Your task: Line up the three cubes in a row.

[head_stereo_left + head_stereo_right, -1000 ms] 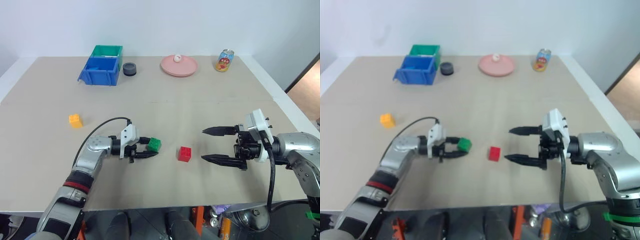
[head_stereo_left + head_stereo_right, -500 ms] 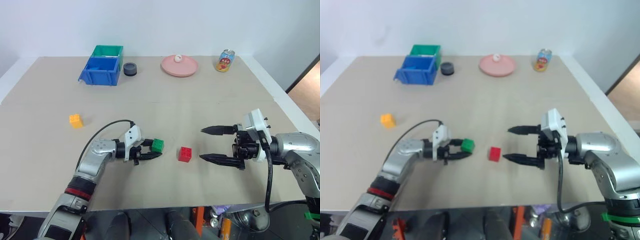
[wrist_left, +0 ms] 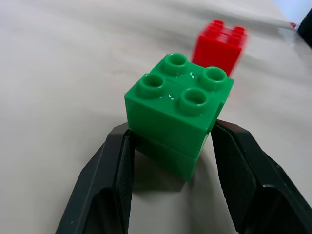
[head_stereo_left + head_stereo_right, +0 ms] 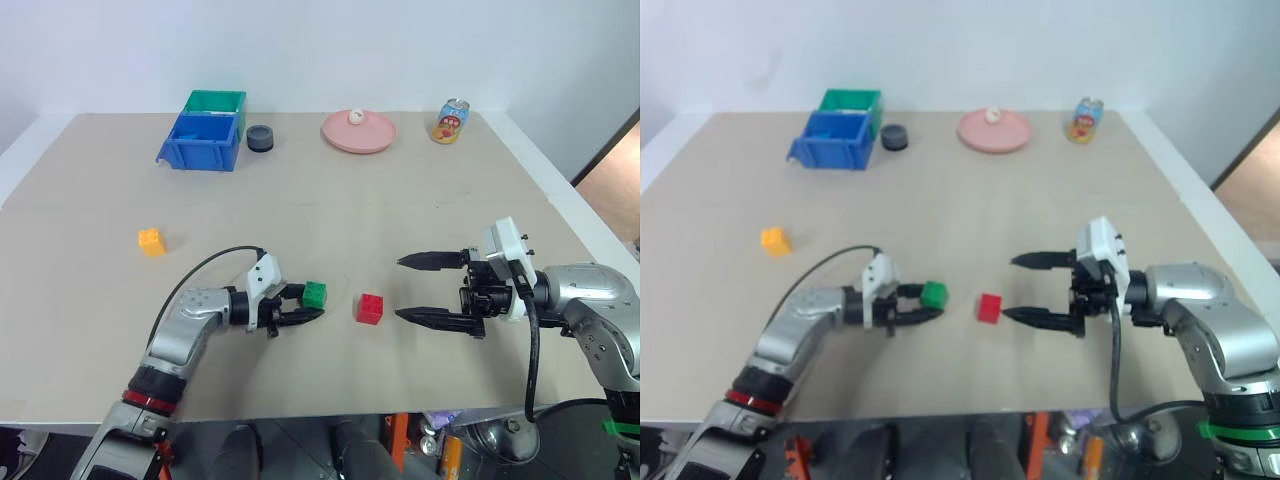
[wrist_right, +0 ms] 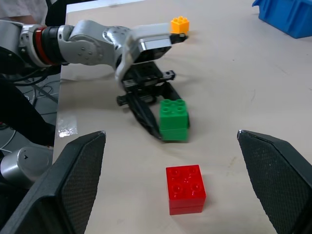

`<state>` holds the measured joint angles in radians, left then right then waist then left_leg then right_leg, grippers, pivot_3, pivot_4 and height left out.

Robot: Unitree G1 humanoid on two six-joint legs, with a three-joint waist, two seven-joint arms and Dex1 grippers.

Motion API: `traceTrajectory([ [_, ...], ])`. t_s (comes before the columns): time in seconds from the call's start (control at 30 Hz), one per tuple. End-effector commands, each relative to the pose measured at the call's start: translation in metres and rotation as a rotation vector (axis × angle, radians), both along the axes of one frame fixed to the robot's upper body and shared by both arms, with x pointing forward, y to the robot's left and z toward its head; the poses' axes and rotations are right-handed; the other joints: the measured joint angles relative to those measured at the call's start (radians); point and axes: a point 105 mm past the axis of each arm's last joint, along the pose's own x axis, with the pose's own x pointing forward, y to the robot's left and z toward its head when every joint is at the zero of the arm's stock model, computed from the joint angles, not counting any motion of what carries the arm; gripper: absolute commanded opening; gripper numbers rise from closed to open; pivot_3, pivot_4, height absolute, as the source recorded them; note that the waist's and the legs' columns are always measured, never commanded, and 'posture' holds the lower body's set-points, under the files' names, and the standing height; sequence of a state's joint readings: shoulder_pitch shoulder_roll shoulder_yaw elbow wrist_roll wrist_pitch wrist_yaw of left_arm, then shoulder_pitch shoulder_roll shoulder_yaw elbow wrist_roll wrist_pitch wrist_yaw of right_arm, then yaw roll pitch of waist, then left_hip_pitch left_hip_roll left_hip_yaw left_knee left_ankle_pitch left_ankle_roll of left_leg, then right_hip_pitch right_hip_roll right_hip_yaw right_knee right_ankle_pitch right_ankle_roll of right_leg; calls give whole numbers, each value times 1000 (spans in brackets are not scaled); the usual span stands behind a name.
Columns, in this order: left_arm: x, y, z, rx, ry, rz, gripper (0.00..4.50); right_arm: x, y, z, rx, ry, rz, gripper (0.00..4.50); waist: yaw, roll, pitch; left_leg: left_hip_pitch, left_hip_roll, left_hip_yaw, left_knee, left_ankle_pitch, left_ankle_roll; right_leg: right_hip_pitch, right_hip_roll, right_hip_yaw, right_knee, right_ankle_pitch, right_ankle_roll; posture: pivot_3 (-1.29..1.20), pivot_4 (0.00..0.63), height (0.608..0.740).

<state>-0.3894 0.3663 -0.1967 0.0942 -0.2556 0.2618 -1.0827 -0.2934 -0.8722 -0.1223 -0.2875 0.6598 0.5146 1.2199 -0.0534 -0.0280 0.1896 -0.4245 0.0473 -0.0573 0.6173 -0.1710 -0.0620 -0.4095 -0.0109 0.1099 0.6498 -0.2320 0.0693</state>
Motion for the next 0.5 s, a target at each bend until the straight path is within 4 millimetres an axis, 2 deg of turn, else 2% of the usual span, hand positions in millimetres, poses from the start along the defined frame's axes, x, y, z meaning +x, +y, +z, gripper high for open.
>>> traceTrajectory([
  [0.03, -5, 5, 3, 6, -7, -9, 1841, 1, 1, 7, 5, -39, 11, 4500, 0, 0, 0, 0, 0, 0, 0, 0, 0, 0, 0, 0, 0, 0, 0, 0, 150, 736],
  [0.17, 0, 10, 5, 13, -23, 24, 1841, 1, 2, 7, 12, -36, 14, 4500, 0, 0, 0, 0, 0, 0, 1, 0, 0, 0, 0, 0, 0, 0, 0, 0, 150, 736],
  [0.5, 8, 7, -2, 54, -79, 61, 1841, 2, 2, 7, 15, -41, 13, 4500, 3, 0, 0, 0, 0, 0, 1, 0, 0, 1, 0, 0, 0, 1, 0, 0, 150, 736],
])
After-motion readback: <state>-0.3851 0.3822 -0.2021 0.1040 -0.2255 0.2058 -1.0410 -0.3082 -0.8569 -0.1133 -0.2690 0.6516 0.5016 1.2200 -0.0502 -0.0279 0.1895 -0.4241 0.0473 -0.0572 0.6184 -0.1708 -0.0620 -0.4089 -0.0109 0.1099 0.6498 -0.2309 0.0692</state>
